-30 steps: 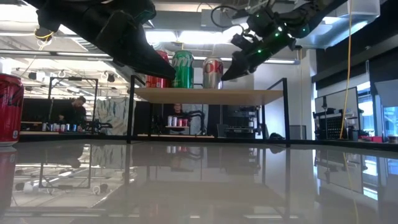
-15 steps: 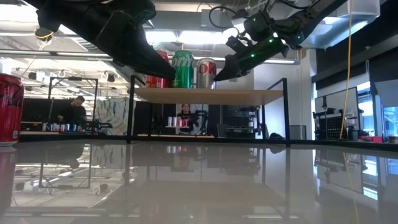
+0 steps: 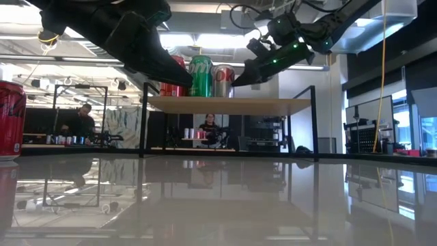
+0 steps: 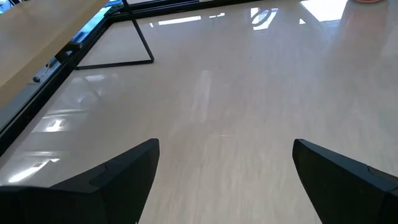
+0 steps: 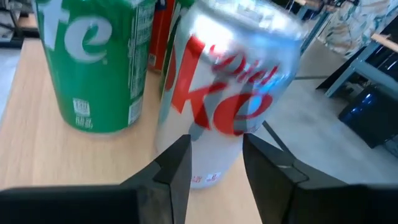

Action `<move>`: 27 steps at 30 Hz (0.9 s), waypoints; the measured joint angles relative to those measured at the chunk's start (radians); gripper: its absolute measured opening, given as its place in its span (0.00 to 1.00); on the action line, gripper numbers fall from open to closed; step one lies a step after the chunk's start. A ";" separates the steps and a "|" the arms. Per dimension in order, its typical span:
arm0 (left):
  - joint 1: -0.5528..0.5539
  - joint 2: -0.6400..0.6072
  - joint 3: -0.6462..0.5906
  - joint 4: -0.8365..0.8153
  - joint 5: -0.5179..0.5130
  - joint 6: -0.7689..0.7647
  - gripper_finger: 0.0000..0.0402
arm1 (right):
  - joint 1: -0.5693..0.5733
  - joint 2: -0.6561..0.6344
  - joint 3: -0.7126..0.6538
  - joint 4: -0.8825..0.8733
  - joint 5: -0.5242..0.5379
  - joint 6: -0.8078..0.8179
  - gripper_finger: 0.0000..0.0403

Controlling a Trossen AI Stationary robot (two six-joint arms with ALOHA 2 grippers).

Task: Place canned beverage on shelf
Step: Put the top silver soda can on the shelf, then adjust the green soda can on the shelf

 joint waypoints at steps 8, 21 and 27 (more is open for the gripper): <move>0.000 0.000 0.000 -0.001 0.000 0.000 0.89 | 0.016 -0.031 0.000 -0.071 -0.027 0.040 0.35; 0.000 0.000 0.000 -0.001 0.000 0.008 0.89 | 0.179 -0.020 0.000 0.074 0.039 -0.011 0.35; 0.000 0.000 0.000 -0.001 0.000 0.008 0.89 | 0.176 0.001 0.000 0.111 0.063 -0.023 0.35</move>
